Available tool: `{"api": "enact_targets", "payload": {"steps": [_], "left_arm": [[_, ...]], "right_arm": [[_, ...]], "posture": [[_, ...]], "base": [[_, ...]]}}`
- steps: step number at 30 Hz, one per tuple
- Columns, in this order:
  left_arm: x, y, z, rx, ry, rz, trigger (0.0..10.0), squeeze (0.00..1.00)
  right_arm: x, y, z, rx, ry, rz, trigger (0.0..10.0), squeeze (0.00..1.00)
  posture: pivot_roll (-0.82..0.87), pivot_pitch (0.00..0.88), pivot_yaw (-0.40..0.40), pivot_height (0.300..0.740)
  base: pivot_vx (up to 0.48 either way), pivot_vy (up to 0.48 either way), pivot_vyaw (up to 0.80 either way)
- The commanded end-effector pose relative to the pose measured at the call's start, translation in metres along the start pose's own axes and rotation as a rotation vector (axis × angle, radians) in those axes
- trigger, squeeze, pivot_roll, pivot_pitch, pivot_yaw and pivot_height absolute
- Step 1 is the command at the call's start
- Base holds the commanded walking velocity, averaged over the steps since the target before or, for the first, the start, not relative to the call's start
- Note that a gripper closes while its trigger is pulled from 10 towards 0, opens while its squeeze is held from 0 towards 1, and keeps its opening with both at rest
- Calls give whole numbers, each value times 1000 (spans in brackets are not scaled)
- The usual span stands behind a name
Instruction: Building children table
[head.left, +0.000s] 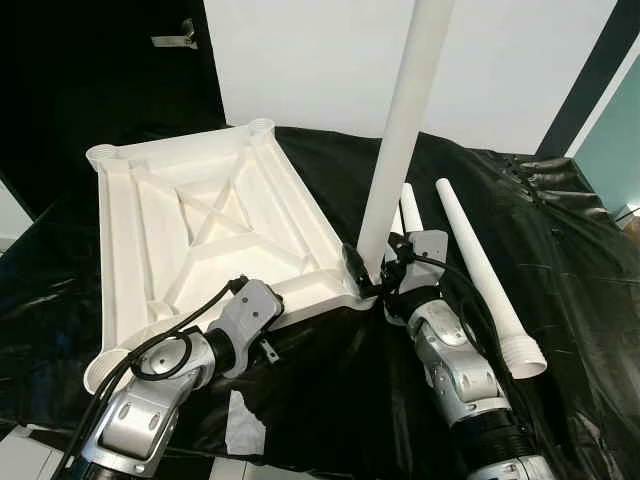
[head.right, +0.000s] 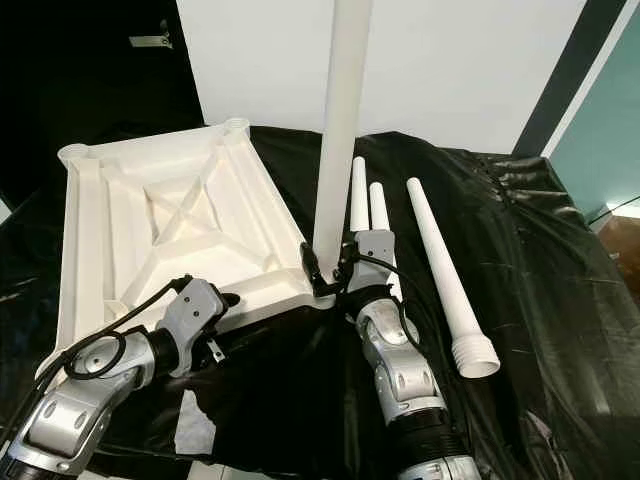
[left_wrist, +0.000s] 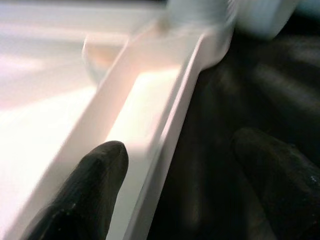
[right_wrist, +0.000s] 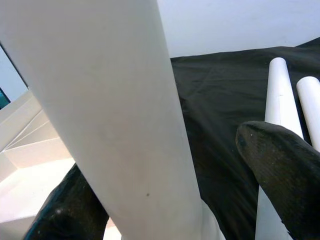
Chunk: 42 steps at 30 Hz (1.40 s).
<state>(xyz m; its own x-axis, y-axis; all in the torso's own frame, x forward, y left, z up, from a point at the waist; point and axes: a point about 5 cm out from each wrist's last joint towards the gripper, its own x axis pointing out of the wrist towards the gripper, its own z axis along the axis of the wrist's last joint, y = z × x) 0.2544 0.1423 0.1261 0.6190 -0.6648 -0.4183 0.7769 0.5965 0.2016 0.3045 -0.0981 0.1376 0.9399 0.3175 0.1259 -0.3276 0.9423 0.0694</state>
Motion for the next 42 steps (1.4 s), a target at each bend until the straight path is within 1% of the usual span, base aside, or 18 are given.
{"api": "enact_targets", "payload": {"steps": [1, 5, 7, 8, 9, 15, 24, 26, 28, 31, 33, 34, 35, 36, 39, 40, 41, 42], "left_arm": [[1, 12, -3, -18, 31, 135, 10000, 0], [0, 17, -5, -37, 54, 159, 10000, 0], [0, 17, -5, -37, 54, 159, 10000, 0], [0, 19, -6, -32, 69, 172, 4784, 0], [0, 21, -7, -28, 74, 184, 196, 0], [2, 25, -6, -9, 85, 215, 0, 0], [2, 33, -14, -32, 150, 303, 0, 0], [2, 33, -14, -32, 150, 303, 0, 0], [1, 38, -17, -45, 172, 357, 0, 0], [0, 39, -17, -44, 179, 366, 0, 0], [-1, 41, -19, -47, 192, 393, 0, 0], [-2, 43, -20, -54, 202, 424, 0, 0], [-2, 43, -20, -54, 202, 424, 0, 0], [-3, 49, -22, -74, 214, 482, 0, 0], [-4, 51, -22, -78, 218, 498, 0, 0], [-5, 57, -24, -79, 232, 556, 0, 0], [-5, 57, -24, -79, 232, 556, 0, 0], [-5, 61, -22, -81, 228, 590, 0, 0]], "right_arm": [[-3, -3, -1, 4, 11, -12, 10000, 0], [-3, -2, -1, 5, 11, -11, 10000, 0], [-3, -2, -1, 5, 11, -11, 10000, 0], [-4, -2, -1, 6, 11, -12, 10000, 0], [-3, -2, -1, 8, 10, -15, 10000, 0], [-3, 0, -1, 14, 14, -15, 10000, 0], [-5, -2, -1, 15, 19, -20, 10000, 0], [-5, -2, -1, 15, 19, -20, 10000, 0], [-5, -2, -1, 16, 20, -24, 10000, 0], [-4, -2, -1, 16, 21, -25, 10000, 0], [-4, -2, -1, 16, 21, -27, 10000, 0], [-4, -2, -1, 17, 21, -28, 10000, 0], [-4, -2, -1, 17, 21, -28, 10000, 0], [-4, -2, -1, 18, 22, -29, 10000, 0], [-4, -2, -2, 18, 22, -29, 10000, 0], [-4, -1, -2, 19, 25, -26, 10000, 0], [-4, -1, -2, 19, 25, -26, 10000, 0], [-3, -1, -3, 18, 29, -20, 10000, 0]], "posture": [[74, 0, -35, 740], [70, 0, -31, 740], [70, 0, -31, 740], [69, 0, -29, 740], [66, 0, -27, 740], [64, 0, -26, 740], [65, 0, -28, 740], [65, 0, -28, 740], [68, 0, -29, 740], [69, 0, -28, 740], [71, 0, -28, 740], [70, 0, -27, 740], [70, 0, -27, 740], [69, 0, -27, 740], [69, 0, -27, 740], [69, 0, -30, 740], [69, 0, -30, 740], [69, 0, -30, 740]], "base": [[0, 0, 0], [0, 0, 0], [0, 0, 0], [0, 0, 0], [0, 0, 0], [0, 0, 0], [0, 0, 0], [0, 0, 0], [0, 0, 0], [0, 0, 0], [0, 0, 0], [0, 0, 0], [0, 0, 0], [0, 0, 0], [0, 0, 0], [0, 0, 0], [0, 0, 0], [0, 0, 0]]}}
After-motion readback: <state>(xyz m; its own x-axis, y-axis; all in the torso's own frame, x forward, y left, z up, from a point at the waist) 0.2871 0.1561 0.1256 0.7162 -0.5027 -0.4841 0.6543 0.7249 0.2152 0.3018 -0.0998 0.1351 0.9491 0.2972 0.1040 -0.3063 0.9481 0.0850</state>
